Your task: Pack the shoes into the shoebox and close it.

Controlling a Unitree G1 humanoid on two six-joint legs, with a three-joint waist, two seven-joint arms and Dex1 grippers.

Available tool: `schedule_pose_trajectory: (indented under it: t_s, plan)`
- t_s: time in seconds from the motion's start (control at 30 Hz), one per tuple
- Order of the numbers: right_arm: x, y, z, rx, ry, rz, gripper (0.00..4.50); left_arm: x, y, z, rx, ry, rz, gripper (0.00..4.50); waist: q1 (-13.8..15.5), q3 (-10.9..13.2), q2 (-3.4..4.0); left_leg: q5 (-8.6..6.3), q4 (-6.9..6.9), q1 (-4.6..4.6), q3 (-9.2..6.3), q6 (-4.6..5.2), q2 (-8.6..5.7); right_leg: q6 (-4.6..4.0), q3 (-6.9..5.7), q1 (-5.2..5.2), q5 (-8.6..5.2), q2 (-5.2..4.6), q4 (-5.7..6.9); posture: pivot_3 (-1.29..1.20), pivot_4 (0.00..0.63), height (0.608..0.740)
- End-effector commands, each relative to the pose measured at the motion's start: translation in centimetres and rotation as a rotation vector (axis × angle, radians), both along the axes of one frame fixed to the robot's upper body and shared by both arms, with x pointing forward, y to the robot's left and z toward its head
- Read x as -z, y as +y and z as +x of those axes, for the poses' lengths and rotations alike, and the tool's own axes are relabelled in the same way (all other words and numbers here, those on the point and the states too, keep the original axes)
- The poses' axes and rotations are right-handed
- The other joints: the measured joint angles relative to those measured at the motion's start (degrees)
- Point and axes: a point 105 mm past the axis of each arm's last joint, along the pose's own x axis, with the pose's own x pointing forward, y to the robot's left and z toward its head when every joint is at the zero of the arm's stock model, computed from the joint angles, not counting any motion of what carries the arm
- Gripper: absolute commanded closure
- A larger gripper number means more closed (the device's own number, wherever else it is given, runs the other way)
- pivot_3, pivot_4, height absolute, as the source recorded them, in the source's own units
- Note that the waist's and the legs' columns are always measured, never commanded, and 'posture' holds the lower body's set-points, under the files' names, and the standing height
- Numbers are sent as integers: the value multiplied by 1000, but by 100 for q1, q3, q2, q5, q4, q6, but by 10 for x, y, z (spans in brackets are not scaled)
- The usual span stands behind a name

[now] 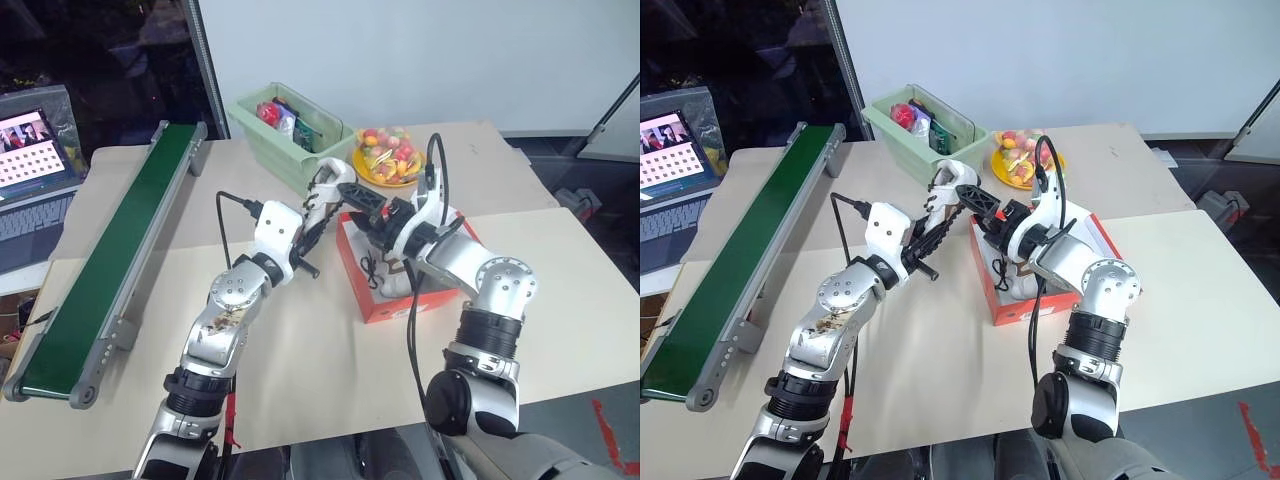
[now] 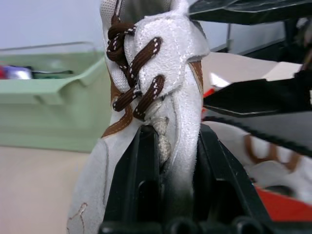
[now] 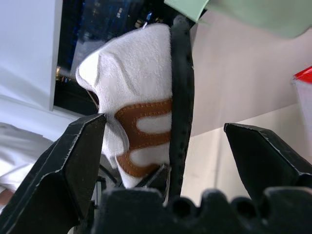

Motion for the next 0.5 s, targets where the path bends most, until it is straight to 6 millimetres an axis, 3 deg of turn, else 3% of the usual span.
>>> schedule_pose_trajectory:
  t_s: [0.03, 0.17, 0.43, 0.5]
  plan:
    - [-8, 10, -1, -30, -23, 6, 0, -37, -21, -14, 113, -123, -50, 3679, -5, 0, 2, 0, 1, 1, 0, 0, 0, 0, 0, 0, 0, 1, 0, 0, 150, 740]
    - [-17, 17, 4, -20, -34, 56, 0, -40, -30, -19, 182, -92, -86, 3679, -10, 0, 3, 0, 2, 0, 0, 0, 1, 0, 0, -1, 0, 2, 7, 0, 150, 740]
    - [-26, 22, 4, 0, -57, 88, 0, -35, -30, -18, 175, -83, -65, 3679, 6, 0, 4, 0, 3, -3, -2, 0, 0, 0, 0, -1, 0, 3, 2, 0, 150, 740]
    - [-28, 22, 4, 7, -62, 87, 518, -35, -29, -17, 168, -82, -65, 3701, 3, 0, 5, 0, 2, -2, -2, 1, 1, 0, -1, -2, 0, 2, 2, 0, 150, 740]
